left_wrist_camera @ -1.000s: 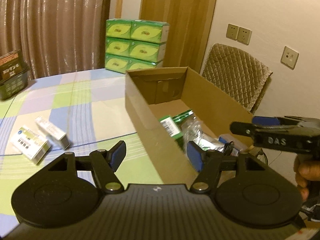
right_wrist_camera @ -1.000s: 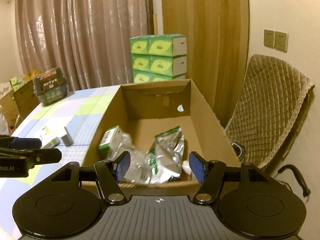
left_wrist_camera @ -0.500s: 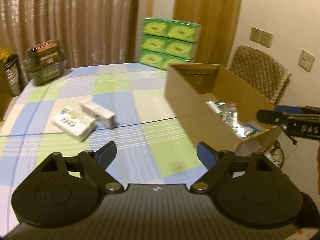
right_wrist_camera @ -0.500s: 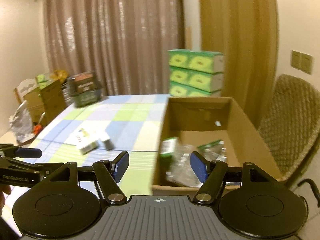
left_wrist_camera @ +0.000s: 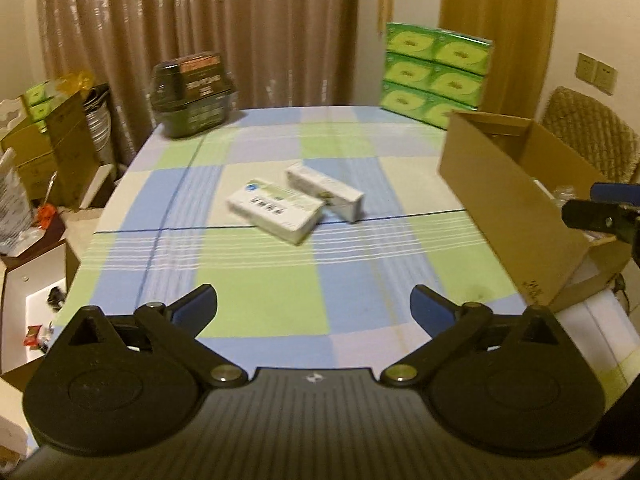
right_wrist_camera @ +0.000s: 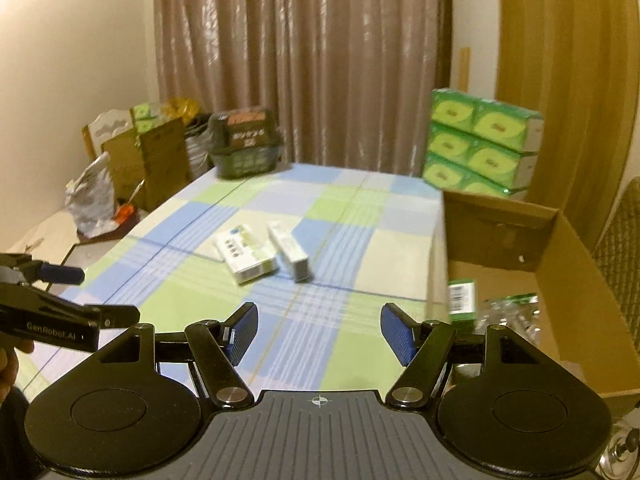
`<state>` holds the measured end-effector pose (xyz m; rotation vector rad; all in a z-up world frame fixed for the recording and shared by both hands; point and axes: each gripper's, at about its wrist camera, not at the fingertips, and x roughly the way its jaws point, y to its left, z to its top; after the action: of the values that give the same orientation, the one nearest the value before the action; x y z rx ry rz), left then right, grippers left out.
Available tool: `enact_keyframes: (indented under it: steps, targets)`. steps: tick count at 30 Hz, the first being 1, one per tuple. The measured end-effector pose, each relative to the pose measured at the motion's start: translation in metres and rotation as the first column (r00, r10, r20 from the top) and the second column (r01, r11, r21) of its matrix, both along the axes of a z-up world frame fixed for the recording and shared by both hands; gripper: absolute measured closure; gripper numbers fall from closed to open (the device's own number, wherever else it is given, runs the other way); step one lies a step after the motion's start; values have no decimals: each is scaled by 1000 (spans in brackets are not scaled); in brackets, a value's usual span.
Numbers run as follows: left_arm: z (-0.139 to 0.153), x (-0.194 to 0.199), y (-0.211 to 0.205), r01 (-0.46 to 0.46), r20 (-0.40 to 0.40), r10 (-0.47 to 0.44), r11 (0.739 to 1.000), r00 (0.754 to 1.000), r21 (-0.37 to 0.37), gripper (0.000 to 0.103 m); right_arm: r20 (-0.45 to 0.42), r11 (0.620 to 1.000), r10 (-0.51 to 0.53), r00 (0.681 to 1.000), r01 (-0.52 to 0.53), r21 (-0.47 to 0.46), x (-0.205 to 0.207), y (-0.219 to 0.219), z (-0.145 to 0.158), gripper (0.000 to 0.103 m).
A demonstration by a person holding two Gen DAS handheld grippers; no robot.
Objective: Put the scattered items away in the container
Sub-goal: 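Withdraw both open tools from the cardboard box back over the table, then move both open tools toward the two white medicine boxes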
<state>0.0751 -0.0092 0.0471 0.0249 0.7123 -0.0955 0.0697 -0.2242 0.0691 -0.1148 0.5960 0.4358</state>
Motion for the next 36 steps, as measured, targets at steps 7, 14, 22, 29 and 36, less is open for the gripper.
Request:
enact_keyframes:
  steps: [7, 14, 22, 29, 36]
  targets:
    - [-10, 3, 24, -42, -30, 42, 999, 999, 2, 2, -24, 999, 25, 999, -26, -27, 7, 21, -14, 37]
    - [-18, 9, 38, -57, -44, 57, 998, 997, -1, 2, -39, 997, 48, 998, -51, -63, 25, 38, -25, 37]
    - [-29, 27, 52, -62, -58, 62, 998, 996, 4, 2, -52, 993, 72, 996, -76, -91, 57, 56, -39, 37]
    - [-39, 51, 57, -50, -62, 50, 999, 997, 11, 2, -73, 989, 81, 994, -90, -119, 86, 65, -55, 37]
    - [-50, 76, 57, -25, -68, 27, 999, 997, 25, 2, -99, 984, 90, 991, -104, -143, 116, 75, -73, 37]
